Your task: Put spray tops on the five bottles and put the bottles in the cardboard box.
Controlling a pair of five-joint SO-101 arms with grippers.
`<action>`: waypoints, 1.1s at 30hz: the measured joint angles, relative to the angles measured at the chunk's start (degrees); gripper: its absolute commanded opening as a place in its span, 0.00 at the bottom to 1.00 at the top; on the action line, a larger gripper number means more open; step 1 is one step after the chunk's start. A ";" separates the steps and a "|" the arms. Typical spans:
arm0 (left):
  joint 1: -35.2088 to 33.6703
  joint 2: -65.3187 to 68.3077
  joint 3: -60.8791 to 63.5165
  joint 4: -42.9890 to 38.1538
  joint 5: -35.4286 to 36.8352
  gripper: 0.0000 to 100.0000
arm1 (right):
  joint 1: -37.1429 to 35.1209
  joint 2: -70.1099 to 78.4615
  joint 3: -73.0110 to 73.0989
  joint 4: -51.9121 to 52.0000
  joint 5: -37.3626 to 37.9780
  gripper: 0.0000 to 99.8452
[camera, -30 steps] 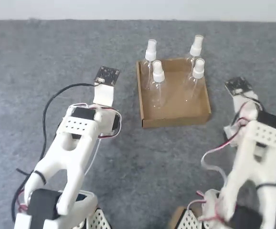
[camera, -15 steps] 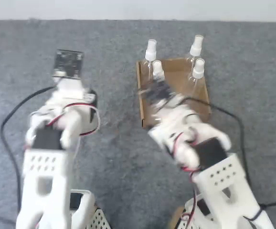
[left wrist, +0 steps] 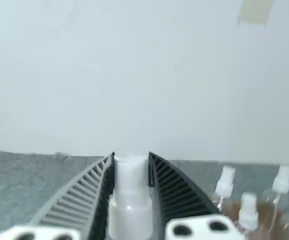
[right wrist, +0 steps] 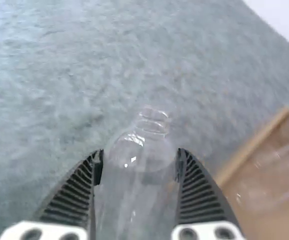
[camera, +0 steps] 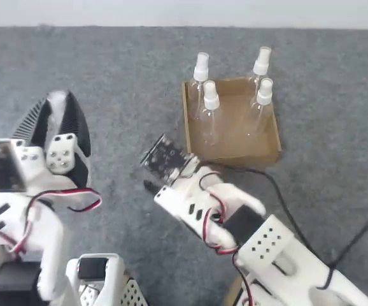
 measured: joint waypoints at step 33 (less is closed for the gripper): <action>8.53 13.89 6.15 -17.41 13.89 0.01 | -5.27 -0.26 10.64 -15.03 -0.44 0.01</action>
